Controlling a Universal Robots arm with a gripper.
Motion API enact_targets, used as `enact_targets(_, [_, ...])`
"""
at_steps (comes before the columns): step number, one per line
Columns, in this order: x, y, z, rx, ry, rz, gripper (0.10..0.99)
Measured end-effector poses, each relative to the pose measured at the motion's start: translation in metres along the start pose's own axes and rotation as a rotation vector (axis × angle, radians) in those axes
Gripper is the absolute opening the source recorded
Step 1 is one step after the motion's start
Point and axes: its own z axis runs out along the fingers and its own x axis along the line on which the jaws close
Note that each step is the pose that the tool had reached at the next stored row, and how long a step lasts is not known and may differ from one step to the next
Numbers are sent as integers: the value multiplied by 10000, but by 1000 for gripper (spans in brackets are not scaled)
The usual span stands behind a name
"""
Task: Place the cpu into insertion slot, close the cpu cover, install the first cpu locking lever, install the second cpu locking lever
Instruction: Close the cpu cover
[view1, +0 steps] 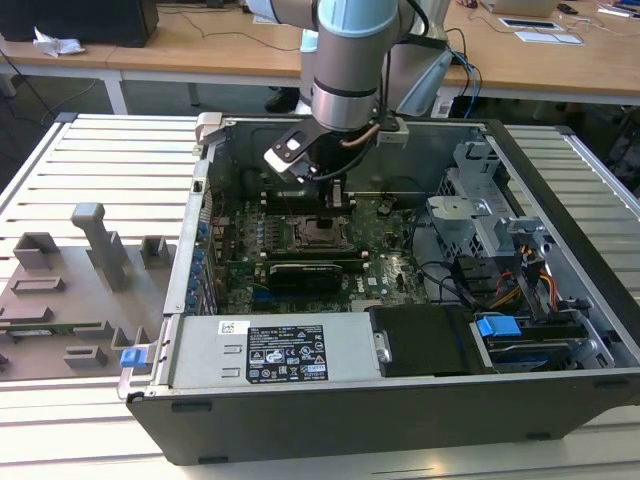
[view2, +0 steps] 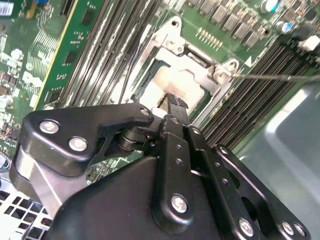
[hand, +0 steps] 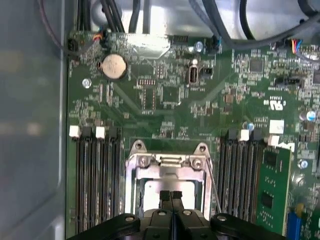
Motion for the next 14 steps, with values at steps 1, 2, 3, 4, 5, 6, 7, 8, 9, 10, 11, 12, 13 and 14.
enact_targets(1, [0, 6, -3, 2, 0, 0, 106])
enact_targets(2, [0, 8, -8, 2, 2, 0, 106])
enact_targets(3, [0, 8, -16, 2, 2, 2, 106])
enact_targets(4, [-1, 8, -31, 2, 2, 2, 106])
enact_targets(5, [-1, 8, -43, 2, 2, 2, 106])
enact_targets(6, [-1, 8, -54, 3, 1, 1, 106])
enact_targets(7, [-2, 7, -78, 2, -1, 1, 106])
enact_targets(8, [-3, 7, -90, 3, -1, 1, 106])
enact_targets(9, [-3, 6, -99, 2, -1, 1, 106])
enact_targets(10, [-3, 6, -111, 2, -1, 1, 106])
enact_targets(11, [-3, 6, -121, 2, -1, 1, 106])
enact_targets(12, [-4, 5, -137, 2, -1, 1, 106])
enact_targets(13, [-4, 4, -155, 2, 0, 1, 106])
enact_targets(14, [-5, 3, -175, 2, -1, 1, 106])
